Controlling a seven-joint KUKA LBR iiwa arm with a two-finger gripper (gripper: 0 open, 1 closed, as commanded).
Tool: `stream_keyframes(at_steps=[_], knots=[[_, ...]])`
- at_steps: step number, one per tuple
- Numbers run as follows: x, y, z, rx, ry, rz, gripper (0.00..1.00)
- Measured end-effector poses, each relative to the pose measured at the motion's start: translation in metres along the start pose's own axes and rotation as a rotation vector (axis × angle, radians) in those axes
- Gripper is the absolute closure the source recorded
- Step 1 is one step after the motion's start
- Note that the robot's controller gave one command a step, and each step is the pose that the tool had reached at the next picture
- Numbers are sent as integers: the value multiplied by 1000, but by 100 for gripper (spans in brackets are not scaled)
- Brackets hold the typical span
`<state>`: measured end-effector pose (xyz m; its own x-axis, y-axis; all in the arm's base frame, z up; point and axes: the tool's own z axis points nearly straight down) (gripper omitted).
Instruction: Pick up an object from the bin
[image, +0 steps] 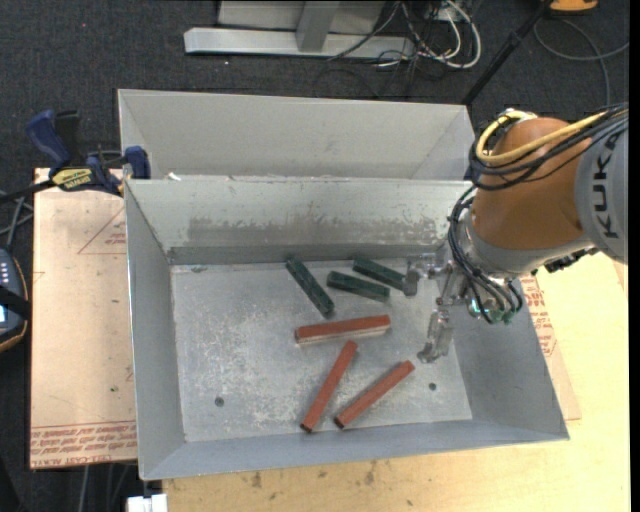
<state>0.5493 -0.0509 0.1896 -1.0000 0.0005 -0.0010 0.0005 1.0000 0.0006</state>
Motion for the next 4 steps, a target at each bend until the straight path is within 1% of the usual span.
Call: stream_keyframes(at_steps=[1, 2, 3, 4], knots=[[5, -14, 40, 0, -9, 12, 0], [-1, 2, 110, 0, -3, -362, 100], [0, 2, 111, 0, -2, -363, 0], [0, 2, 111, 0, -2, -363, 0]])
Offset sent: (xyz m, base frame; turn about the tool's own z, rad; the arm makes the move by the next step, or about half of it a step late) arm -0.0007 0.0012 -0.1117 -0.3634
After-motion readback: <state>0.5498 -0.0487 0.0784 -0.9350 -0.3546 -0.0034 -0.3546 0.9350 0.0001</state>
